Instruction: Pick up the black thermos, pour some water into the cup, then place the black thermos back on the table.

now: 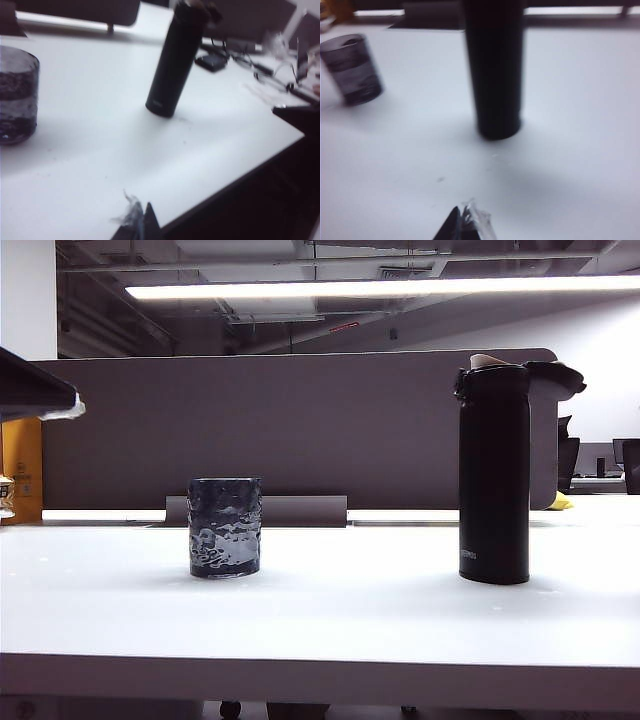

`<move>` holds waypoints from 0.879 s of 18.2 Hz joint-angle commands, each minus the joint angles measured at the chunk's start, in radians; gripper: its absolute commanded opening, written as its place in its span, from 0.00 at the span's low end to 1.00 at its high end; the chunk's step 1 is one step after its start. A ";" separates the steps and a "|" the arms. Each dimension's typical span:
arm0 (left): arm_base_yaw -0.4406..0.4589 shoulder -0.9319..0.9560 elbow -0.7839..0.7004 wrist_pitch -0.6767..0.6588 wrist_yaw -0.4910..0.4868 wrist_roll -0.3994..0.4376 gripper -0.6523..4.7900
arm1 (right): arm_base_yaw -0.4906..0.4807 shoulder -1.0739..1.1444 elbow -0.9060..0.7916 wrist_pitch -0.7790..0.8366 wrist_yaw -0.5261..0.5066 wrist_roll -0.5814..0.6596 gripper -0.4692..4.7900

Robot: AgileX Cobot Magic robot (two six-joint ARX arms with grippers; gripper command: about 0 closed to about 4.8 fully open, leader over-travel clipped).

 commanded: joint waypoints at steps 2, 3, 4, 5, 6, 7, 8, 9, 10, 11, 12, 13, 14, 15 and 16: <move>0.001 -0.002 0.002 0.024 -0.055 0.006 0.11 | 0.000 0.004 -0.011 0.016 0.108 0.001 0.08; 0.001 -0.002 0.002 0.012 -0.053 0.001 0.11 | 0.001 0.006 -0.011 0.016 0.099 0.026 0.08; 0.001 -0.002 0.002 0.001 -0.053 0.003 0.11 | 0.002 0.005 -0.011 0.016 0.090 0.033 0.08; 0.001 -0.002 0.002 -0.016 -0.053 0.002 0.11 | 0.002 0.005 -0.011 0.016 0.067 0.045 0.08; 0.001 -0.002 0.002 -0.024 -0.053 0.003 0.11 | 0.002 0.005 -0.011 0.017 0.065 0.072 0.08; 0.001 -0.002 0.002 -0.027 -0.052 0.003 0.11 | 0.002 0.005 -0.011 0.017 0.066 0.076 0.08; 0.001 -0.002 0.002 -0.027 -0.050 0.003 0.11 | 0.002 0.005 -0.011 0.017 0.070 0.076 0.08; 0.001 -0.002 0.002 -0.027 -0.050 0.003 0.11 | 0.002 0.005 -0.011 0.017 0.072 0.076 0.08; 0.001 -0.002 0.002 -0.027 -0.050 0.003 0.11 | 0.002 0.005 -0.011 0.017 0.073 0.076 0.08; 0.001 -0.002 0.002 -0.027 -0.050 0.003 0.11 | 0.002 0.005 -0.011 0.017 0.073 0.076 0.08; 0.001 -0.002 0.002 -0.027 -0.050 0.003 0.11 | 0.002 0.005 -0.011 0.017 0.072 0.075 0.08; 0.001 -0.002 0.002 -0.027 -0.050 0.003 0.11 | 0.002 0.005 -0.011 0.017 0.072 0.076 0.08; 0.010 -0.002 0.002 -0.027 -0.050 0.003 0.11 | 0.002 0.005 -0.011 0.017 0.073 0.076 0.08; 0.026 -0.002 0.003 -0.027 -0.040 0.003 0.11 | 0.002 0.005 -0.011 0.017 0.072 0.076 0.08; 0.095 -0.002 0.003 -0.027 0.031 0.003 0.11 | 0.002 0.005 -0.011 0.017 0.073 0.076 0.08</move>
